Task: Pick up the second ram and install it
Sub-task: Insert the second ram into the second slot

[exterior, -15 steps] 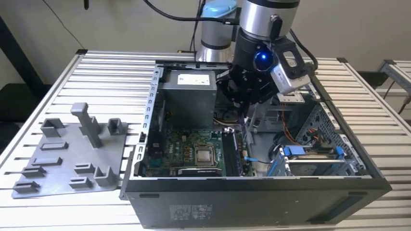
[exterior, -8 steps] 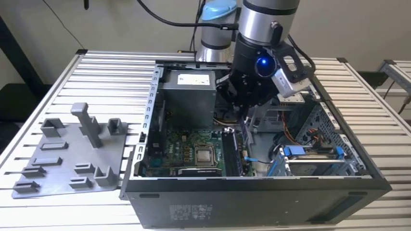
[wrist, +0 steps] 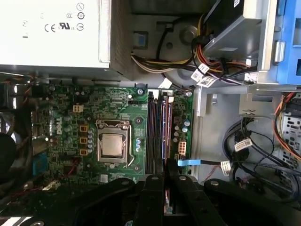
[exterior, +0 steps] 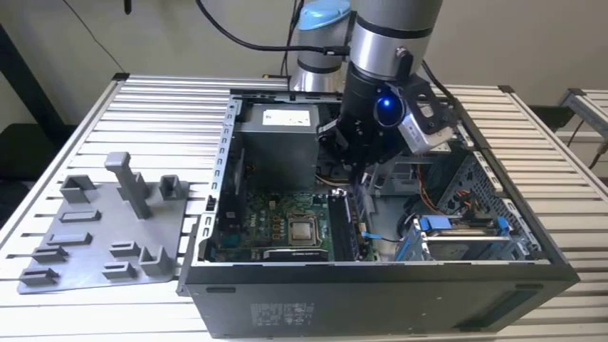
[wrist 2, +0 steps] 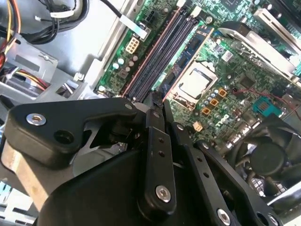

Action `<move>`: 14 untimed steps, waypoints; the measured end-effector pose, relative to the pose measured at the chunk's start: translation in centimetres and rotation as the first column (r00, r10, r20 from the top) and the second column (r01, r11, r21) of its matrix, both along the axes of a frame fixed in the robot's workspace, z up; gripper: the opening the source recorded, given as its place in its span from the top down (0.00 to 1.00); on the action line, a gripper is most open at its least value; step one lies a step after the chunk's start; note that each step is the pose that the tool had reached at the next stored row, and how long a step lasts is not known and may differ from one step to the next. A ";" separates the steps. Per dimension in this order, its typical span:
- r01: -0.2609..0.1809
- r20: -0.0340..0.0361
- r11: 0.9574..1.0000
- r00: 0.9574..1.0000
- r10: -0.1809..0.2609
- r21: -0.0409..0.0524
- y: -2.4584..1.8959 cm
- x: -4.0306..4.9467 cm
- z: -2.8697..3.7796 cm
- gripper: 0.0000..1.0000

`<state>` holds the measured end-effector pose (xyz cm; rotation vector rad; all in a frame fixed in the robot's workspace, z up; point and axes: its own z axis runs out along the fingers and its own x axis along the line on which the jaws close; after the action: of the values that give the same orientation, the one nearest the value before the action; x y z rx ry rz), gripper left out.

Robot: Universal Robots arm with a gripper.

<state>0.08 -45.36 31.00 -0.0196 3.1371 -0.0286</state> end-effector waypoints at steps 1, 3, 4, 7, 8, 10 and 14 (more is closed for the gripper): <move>0.001 0.000 1.000 1.000 -0.001 0.000 0.00 0.00 -0.17 0.86; 0.011 0.000 1.000 1.000 -0.011 0.000 0.00 0.00 -0.54 0.86; 0.017 0.000 1.000 1.000 -0.017 0.000 -0.02 0.00 -0.71 0.86; 0.044 0.000 0.999 0.999 -0.044 0.000 -0.03 -0.01 -1.25 0.86; 0.052 0.000 0.999 0.999 -0.052 0.000 -0.04 -0.01 -1.44 0.86; 0.066 0.000 0.998 0.998 -0.066 0.000 -0.04 -0.05 -1.81 0.86; 0.081 0.000 0.997 0.997 -0.081 0.000 -0.04 -0.13 -2.52 0.86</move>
<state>-0.05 -45.40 28.47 0.1072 3.1361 -0.0289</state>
